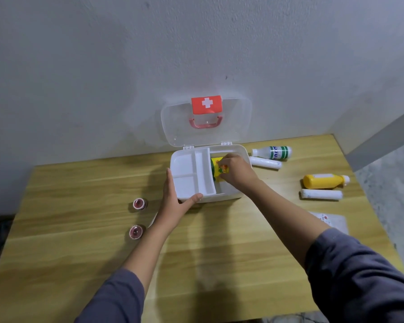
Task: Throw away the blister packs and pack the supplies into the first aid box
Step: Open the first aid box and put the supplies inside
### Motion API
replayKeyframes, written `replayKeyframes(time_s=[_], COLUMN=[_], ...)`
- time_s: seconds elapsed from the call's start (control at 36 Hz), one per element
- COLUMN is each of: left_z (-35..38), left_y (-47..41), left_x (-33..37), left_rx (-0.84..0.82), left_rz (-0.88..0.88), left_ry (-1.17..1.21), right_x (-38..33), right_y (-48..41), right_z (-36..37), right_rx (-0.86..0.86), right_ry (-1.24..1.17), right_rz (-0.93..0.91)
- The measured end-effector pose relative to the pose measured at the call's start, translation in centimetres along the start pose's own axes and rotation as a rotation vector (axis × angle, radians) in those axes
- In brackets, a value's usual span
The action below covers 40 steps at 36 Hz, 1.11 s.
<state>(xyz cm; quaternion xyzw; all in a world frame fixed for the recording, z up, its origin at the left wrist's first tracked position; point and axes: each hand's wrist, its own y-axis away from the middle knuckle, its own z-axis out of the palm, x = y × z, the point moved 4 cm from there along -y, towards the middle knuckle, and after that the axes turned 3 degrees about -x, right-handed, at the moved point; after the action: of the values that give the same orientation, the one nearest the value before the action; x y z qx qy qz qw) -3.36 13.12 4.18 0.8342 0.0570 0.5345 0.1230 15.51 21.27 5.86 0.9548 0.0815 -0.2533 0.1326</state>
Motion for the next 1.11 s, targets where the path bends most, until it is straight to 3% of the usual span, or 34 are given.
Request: replayKeyframes(time_s=[0.17, 0.33, 0.56, 0.75, 0.89, 1.0, 1.11], left_z=[0.0, 0.1, 0.2, -0.1, 0.3, 0.3, 0.1], left_y=[-0.1, -0.1, -0.2, -0.2, -0.1, -0.3, -0.5], left_x=[-0.1, -0.3, -0.2, -0.2, 0.0, -0.2, -0.4], left_rx=[0.002, 0.009, 0.014, 0.011, 0.038, 0.035, 0.028], left_rz=[0.014, 0.021, 0.035, 0.057, 0.072, 0.087, 0.074], left_ry=[0.000, 0.001, 0.013, 0.009, 0.028, 0.010, -0.001], right_x=[0.6, 0.8, 0.1, 1.2, 6.2, 11.7, 15.5], right_y=[-0.1, -0.2, 0.6, 5.7, 11.9, 16.6, 19.4], right_z=[-0.3, 0.5, 0.3, -4.4, -6.0, -4.1, -2.0], right_rx=[0.123, 0.102, 0.057, 0.284, 0.456, 0.337, 0.113], right_ry=[-0.149, -0.303, -0.360, -0.534, -0.657, -0.517, -0.262], right_rz=[0.129, 0.241, 0.224, 0.136, 0.235, 0.352, 0.419])
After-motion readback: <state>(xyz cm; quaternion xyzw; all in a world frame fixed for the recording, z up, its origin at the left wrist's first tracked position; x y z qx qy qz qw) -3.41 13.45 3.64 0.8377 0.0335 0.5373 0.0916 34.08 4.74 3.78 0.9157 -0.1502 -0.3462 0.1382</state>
